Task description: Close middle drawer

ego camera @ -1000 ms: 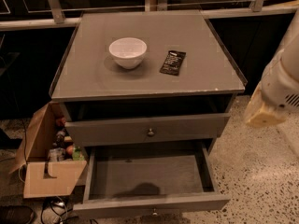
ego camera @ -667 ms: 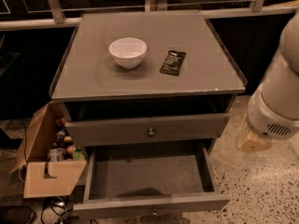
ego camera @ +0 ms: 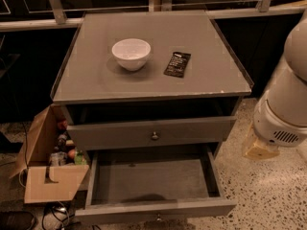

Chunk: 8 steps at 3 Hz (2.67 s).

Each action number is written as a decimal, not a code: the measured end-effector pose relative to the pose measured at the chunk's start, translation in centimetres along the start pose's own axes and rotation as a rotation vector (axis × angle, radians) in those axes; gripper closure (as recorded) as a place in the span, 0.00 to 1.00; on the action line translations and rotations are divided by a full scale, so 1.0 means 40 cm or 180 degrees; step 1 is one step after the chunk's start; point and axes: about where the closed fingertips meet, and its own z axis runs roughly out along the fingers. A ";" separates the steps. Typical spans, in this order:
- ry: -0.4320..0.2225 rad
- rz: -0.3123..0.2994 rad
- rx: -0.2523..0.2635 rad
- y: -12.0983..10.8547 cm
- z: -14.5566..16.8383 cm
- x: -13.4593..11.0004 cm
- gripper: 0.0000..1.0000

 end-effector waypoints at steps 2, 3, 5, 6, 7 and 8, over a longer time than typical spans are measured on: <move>0.0061 0.0296 -0.0702 0.131 0.285 -0.006 1.00; 0.0064 0.0332 -0.0923 0.168 0.361 -0.019 1.00; 0.0010 0.0503 -0.1146 0.217 0.452 -0.022 1.00; -0.0032 0.0836 -0.1237 0.237 0.540 -0.002 1.00; -0.0034 0.1121 -0.1330 0.245 0.613 0.019 1.00; -0.0037 0.1131 -0.1336 0.245 0.618 0.018 1.00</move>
Offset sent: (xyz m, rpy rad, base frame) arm -0.0511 0.0406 -0.1754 0.0977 0.3301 -0.1166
